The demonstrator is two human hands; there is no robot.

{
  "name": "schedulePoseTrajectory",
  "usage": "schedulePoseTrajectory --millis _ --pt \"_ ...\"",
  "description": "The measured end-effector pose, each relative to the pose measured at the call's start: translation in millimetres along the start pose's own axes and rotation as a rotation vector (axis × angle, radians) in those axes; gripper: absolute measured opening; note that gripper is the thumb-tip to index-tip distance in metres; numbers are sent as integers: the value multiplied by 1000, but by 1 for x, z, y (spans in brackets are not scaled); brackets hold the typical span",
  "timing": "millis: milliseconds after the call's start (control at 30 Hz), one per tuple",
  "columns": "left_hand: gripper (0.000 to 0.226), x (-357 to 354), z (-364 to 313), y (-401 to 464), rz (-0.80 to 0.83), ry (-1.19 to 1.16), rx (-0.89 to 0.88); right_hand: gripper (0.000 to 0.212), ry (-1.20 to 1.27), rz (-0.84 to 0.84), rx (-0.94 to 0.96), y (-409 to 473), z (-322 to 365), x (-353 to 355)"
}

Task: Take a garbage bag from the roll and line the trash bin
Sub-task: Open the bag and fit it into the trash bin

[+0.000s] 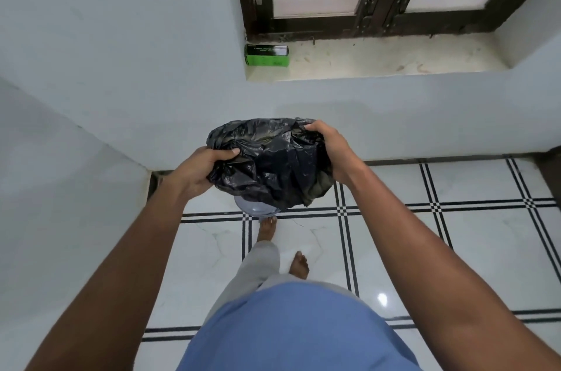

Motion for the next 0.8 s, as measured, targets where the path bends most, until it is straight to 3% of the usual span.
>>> schedulePoseTrajectory --millis 200,433,633,800 --pt "37 -1 9 20 36 25 39 51 -227 107 -40 -9 -18 3" --pt "35 26 63 43 -86 145 133 49 -363 56 -230 20 -82 -30" --pt "24 40 132 50 -136 102 282 46 -144 47 -506 33 -158 -84" --pt "37 47 170 61 -96 84 384 40 58 -23 -605 43 -183 -119"
Point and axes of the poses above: each hand's wrist, its own y-axis towards the middle knuckle, its own x-axis out of the back of the hand, z = x × y, the point moved 4 cm from there along y, towards the middle knuckle, and after that the axes turned 11 degrees about -y, right-handed, at the moved point
